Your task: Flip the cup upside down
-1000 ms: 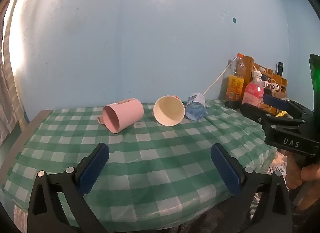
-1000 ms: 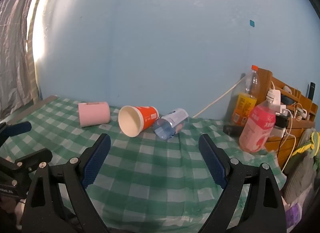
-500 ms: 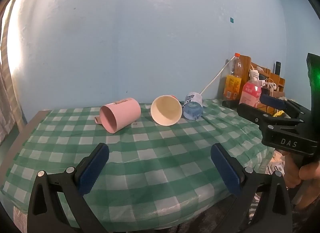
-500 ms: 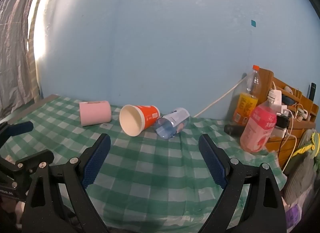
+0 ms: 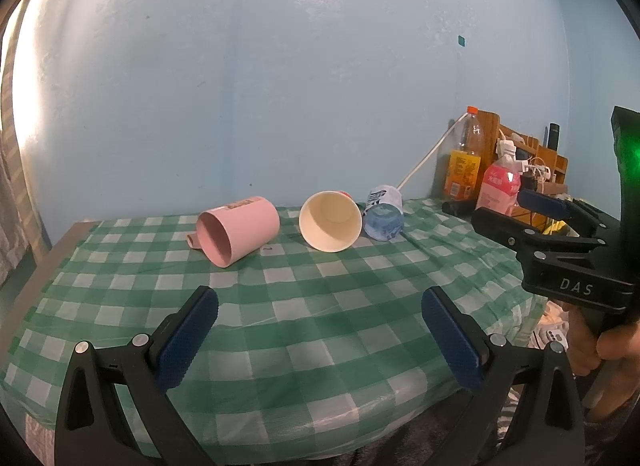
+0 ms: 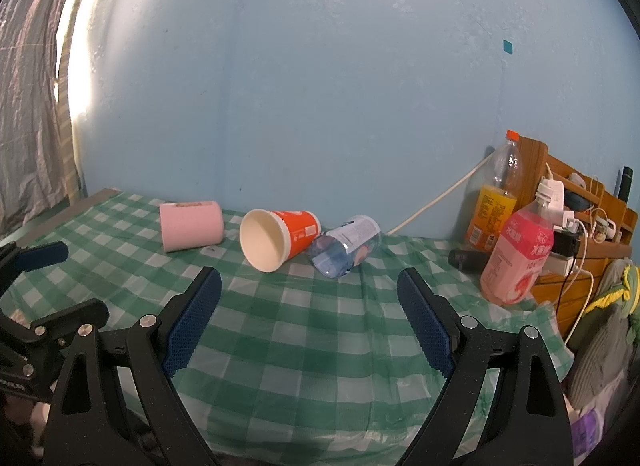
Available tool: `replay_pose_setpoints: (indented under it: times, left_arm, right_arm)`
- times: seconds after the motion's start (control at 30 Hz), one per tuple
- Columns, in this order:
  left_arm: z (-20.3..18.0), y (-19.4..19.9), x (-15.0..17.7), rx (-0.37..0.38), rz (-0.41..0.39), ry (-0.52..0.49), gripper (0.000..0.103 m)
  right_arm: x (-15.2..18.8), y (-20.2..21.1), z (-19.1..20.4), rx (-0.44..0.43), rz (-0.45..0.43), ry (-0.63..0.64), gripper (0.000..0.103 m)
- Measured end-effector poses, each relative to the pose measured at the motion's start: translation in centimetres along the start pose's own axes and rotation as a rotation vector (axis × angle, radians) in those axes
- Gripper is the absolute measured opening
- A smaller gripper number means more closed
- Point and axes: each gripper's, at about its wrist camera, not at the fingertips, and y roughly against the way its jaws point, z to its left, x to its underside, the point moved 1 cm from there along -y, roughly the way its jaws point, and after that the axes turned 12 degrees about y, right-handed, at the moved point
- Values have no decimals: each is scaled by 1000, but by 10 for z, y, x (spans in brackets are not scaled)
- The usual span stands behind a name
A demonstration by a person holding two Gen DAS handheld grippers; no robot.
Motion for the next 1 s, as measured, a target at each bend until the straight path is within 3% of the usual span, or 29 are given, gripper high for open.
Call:
replay_pose_setpoints:
  times: [1.0]
  left_arm:
    - [-5, -2, 5, 10, 13, -38, 103]
  right_arm:
    - [1, -1, 4, -2, 3, 1, 89]
